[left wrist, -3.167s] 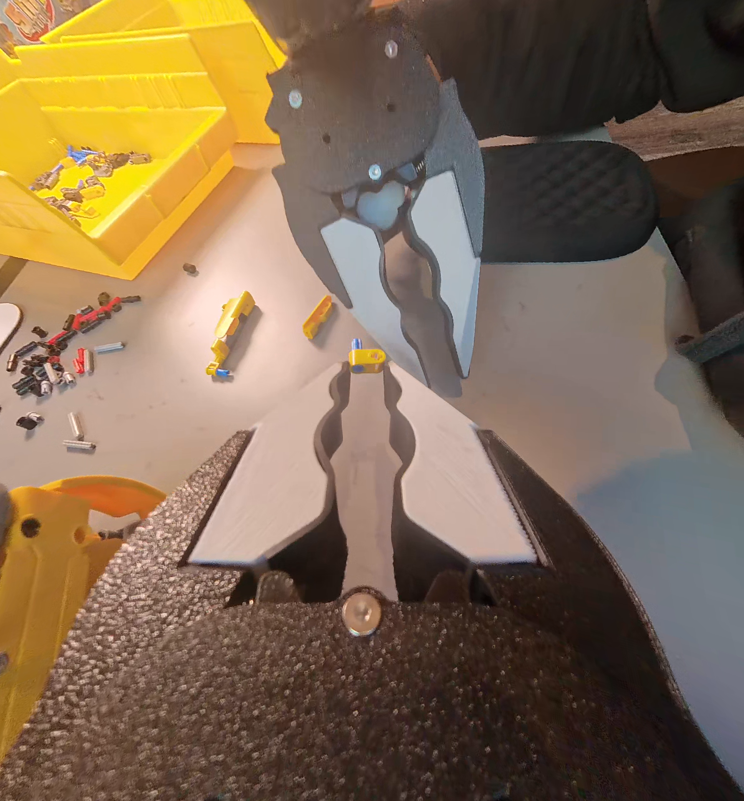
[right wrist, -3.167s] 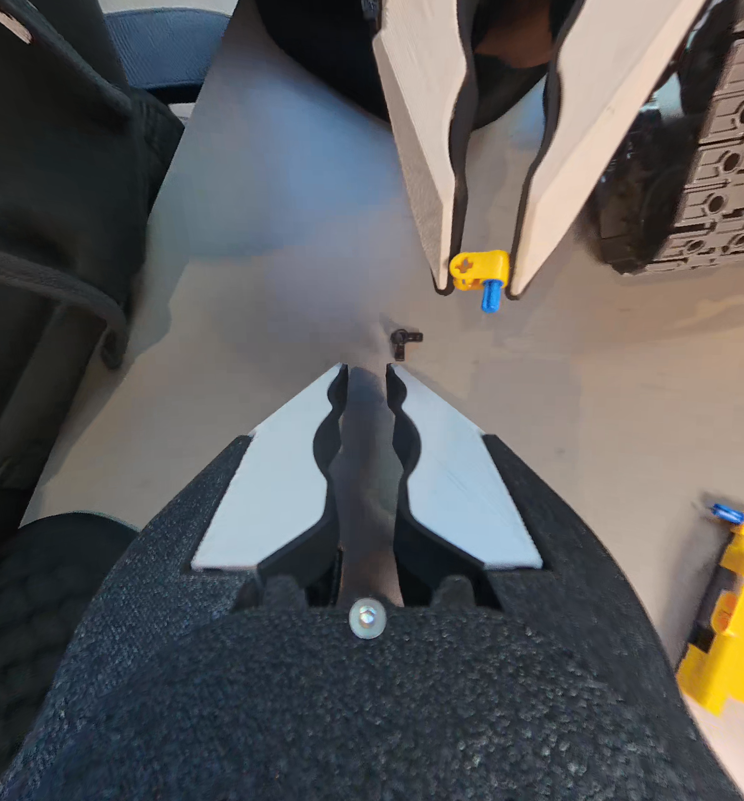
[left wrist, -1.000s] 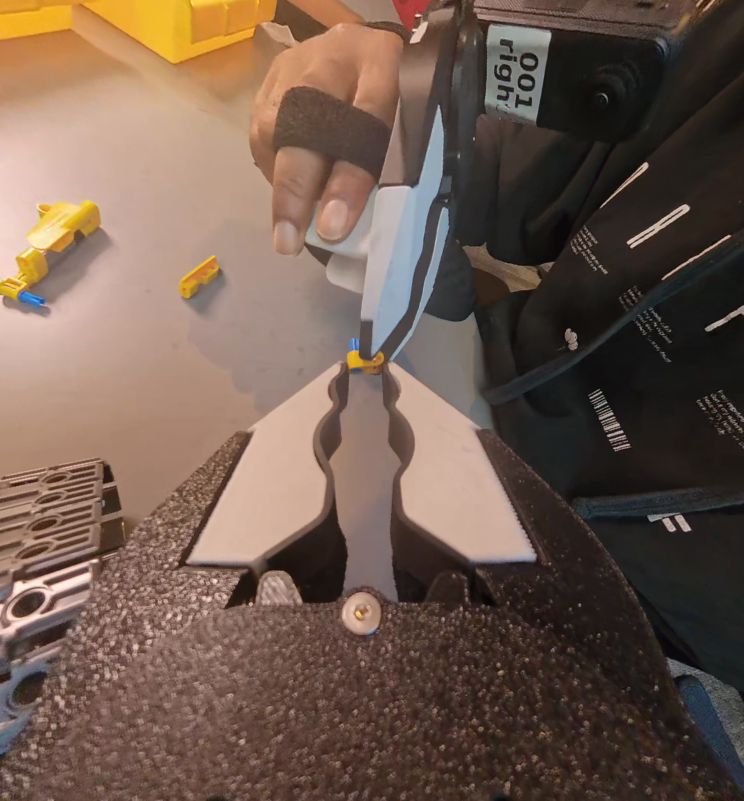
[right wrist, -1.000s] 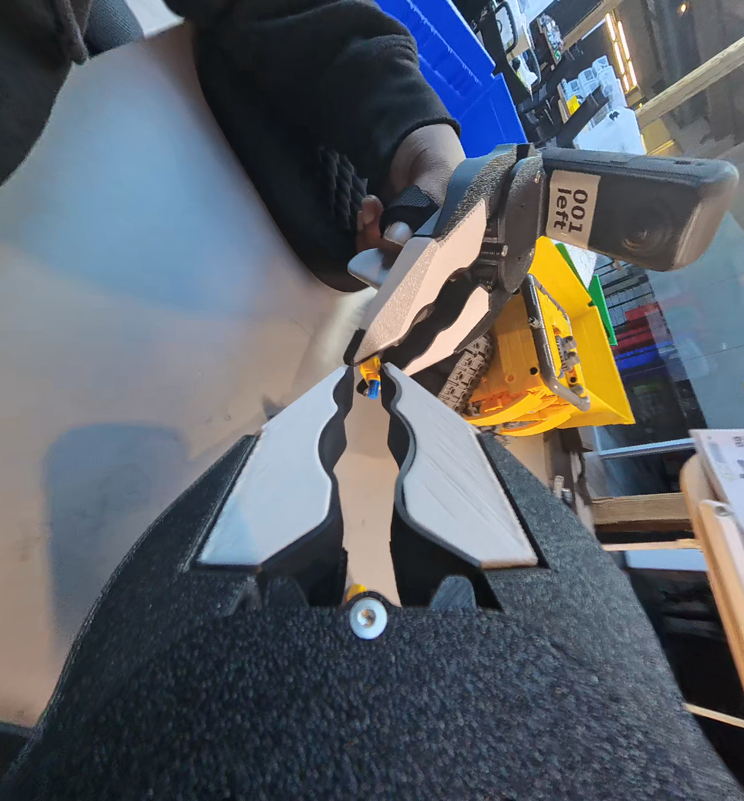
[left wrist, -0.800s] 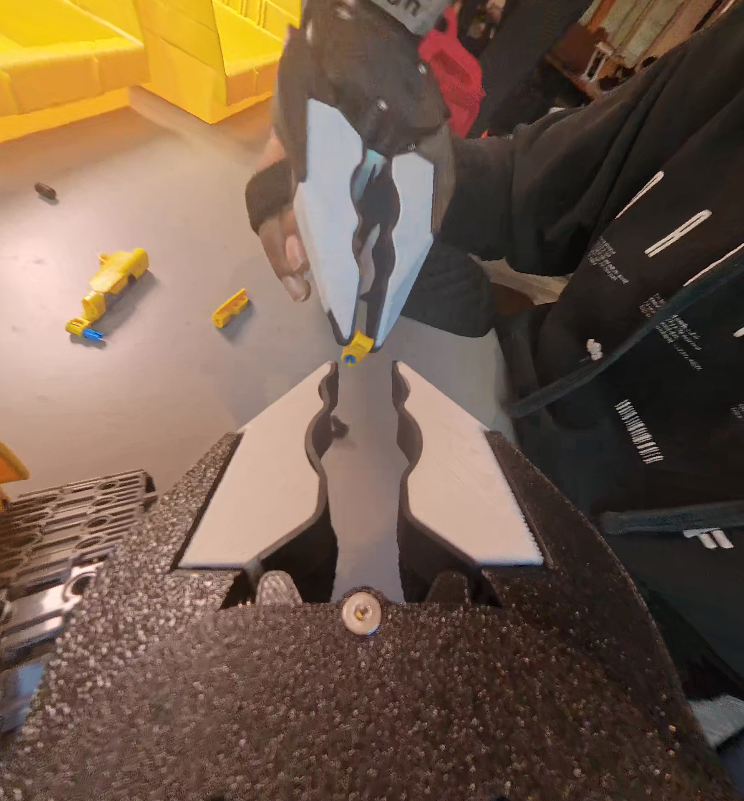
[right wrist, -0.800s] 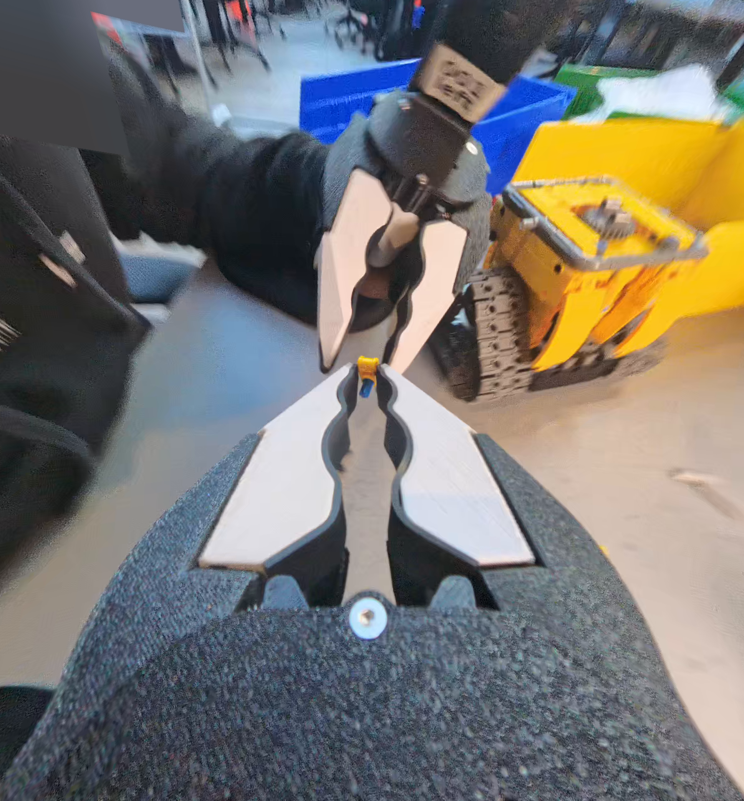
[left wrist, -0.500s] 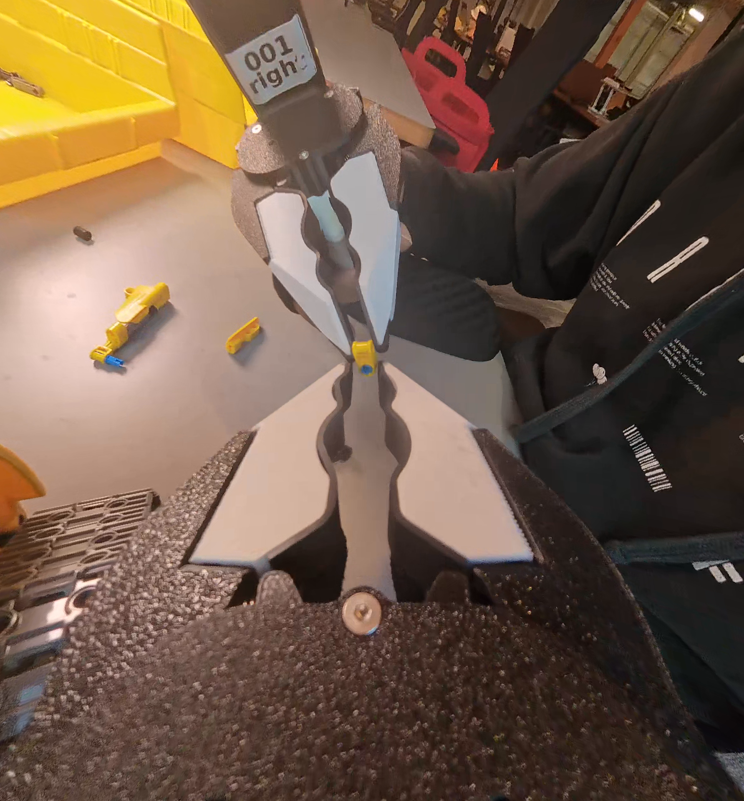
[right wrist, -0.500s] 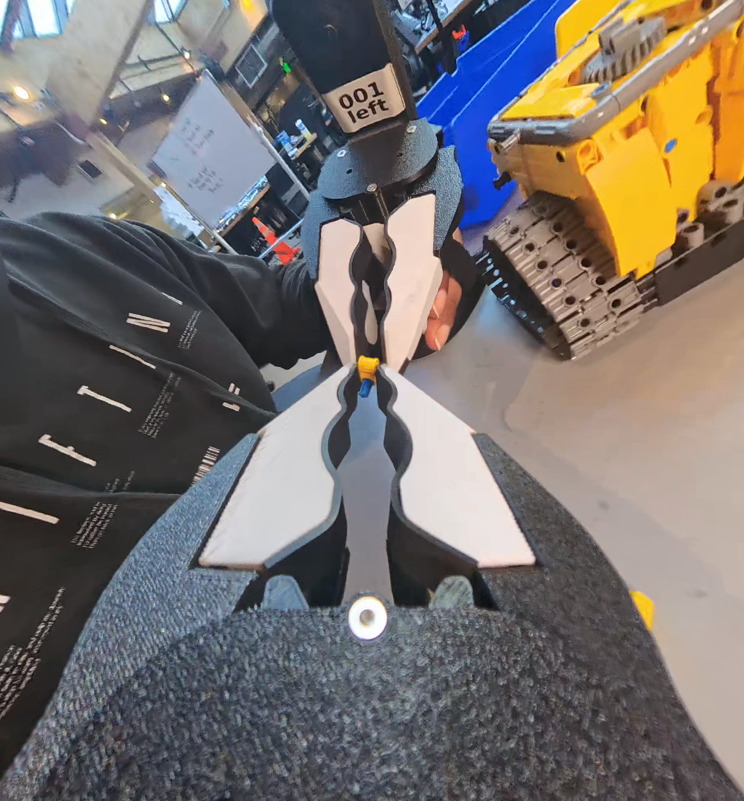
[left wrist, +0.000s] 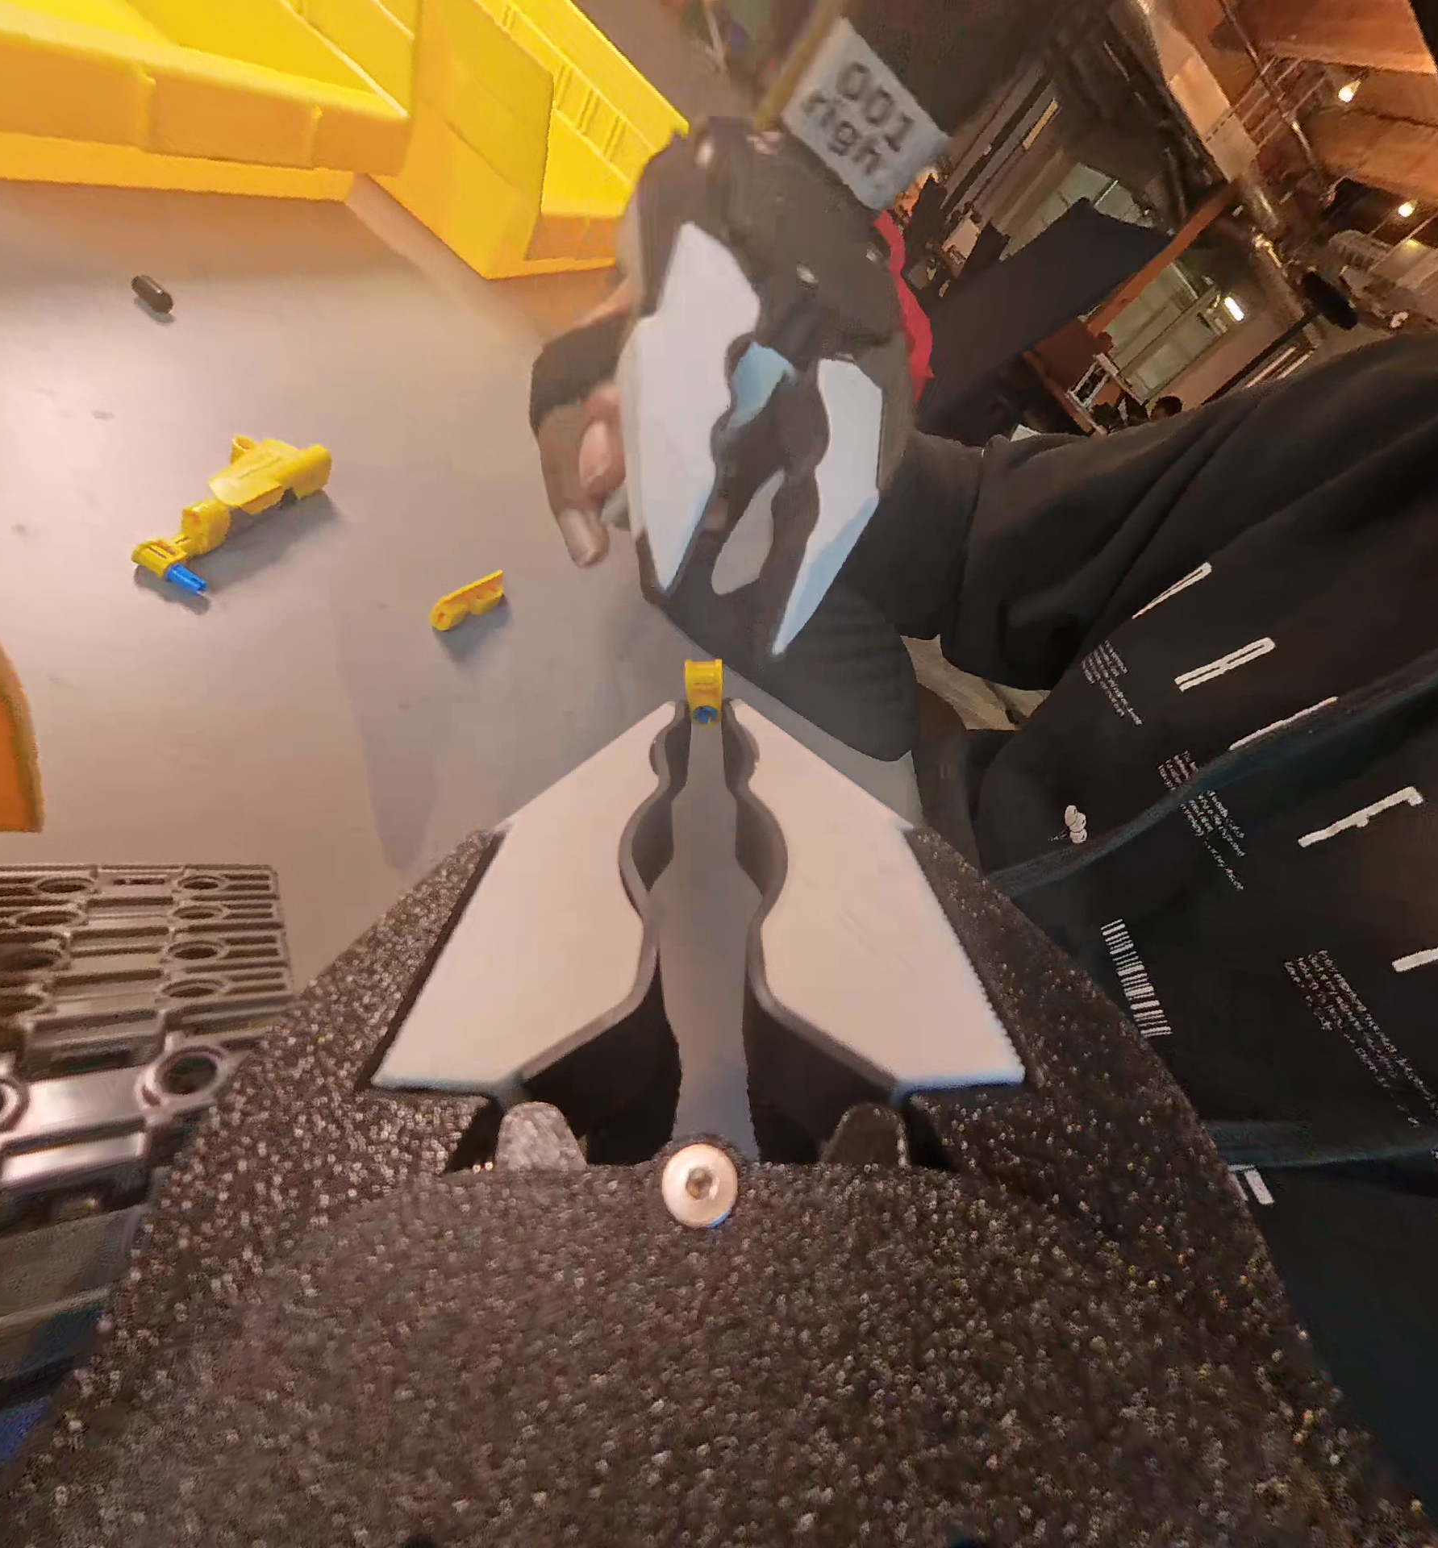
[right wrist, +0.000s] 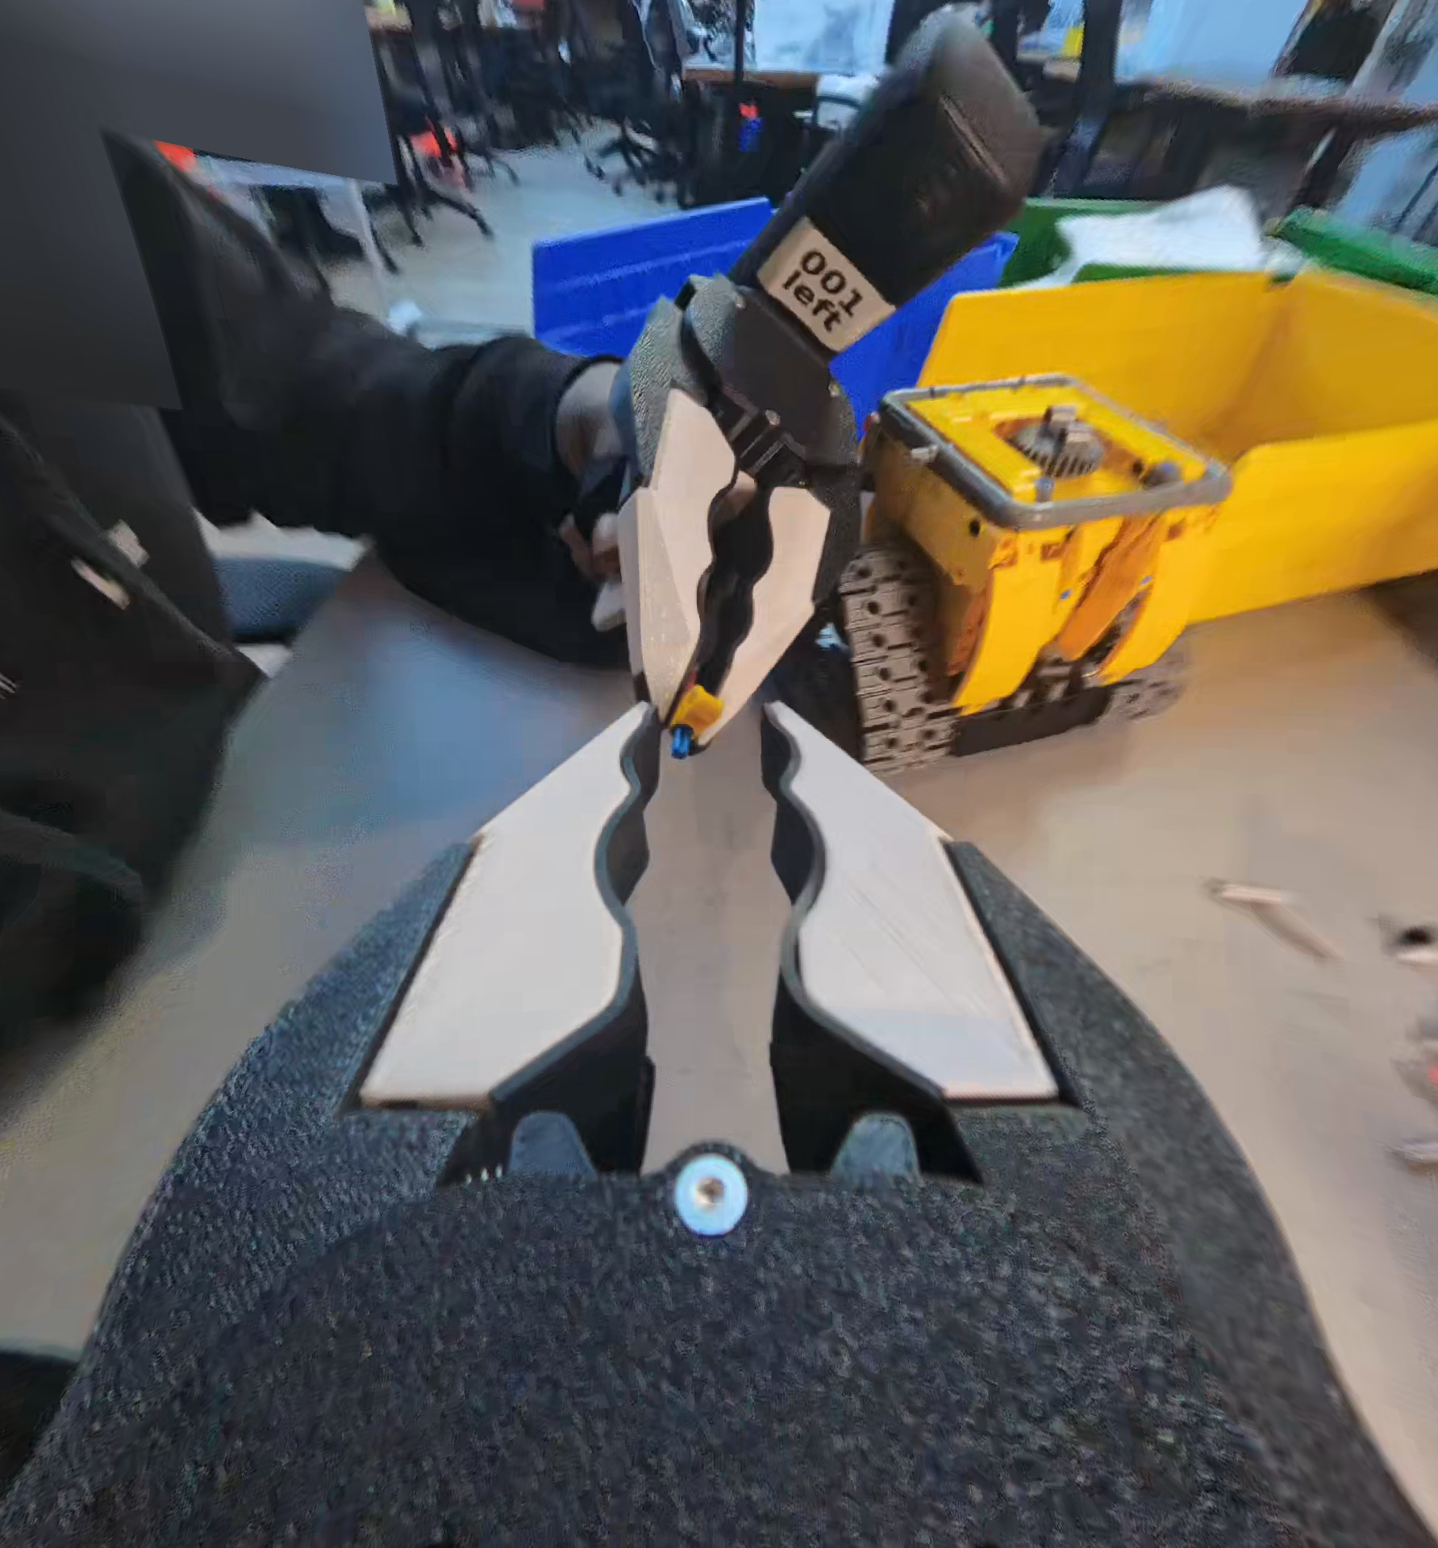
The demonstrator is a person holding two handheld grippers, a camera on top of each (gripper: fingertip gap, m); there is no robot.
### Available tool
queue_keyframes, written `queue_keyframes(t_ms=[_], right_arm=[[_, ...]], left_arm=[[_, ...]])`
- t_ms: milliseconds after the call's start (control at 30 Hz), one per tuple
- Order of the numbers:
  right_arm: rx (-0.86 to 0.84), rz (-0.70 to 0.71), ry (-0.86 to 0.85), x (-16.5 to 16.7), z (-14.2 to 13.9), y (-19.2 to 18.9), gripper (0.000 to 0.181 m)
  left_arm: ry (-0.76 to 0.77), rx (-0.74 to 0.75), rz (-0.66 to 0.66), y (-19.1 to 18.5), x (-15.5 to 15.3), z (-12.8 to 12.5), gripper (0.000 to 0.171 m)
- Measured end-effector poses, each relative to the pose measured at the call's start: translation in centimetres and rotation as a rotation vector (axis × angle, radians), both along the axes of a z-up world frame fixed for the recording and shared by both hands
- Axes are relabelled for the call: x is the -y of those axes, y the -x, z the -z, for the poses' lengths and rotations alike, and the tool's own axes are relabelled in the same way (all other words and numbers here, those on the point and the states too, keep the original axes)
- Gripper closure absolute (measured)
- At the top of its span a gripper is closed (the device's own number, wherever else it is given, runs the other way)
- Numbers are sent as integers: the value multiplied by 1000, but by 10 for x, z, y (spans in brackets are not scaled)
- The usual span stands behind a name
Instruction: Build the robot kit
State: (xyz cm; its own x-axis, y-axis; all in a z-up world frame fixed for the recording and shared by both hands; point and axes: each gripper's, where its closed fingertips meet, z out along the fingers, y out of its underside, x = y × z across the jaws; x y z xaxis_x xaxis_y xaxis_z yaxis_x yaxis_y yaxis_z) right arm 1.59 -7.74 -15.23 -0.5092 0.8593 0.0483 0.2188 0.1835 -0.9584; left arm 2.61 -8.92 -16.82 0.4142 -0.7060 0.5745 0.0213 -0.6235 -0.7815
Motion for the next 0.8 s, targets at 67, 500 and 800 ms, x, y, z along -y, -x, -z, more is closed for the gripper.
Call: queue_keyframes(t_ms=[67, 500, 800], right_arm=[[-87, 14, -296, 1, 4, -1, 157], [-137, 29, -450, 12, 4, 1, 157], [45, 23, -88, 7, 11, -1, 163]], left_arm=[[15, 26, -5, 0, -1, -2, 165], [-64, -78, -20, 2, -3, 3, 165], [-632, -657, -85, 6, -15, 14, 165]])
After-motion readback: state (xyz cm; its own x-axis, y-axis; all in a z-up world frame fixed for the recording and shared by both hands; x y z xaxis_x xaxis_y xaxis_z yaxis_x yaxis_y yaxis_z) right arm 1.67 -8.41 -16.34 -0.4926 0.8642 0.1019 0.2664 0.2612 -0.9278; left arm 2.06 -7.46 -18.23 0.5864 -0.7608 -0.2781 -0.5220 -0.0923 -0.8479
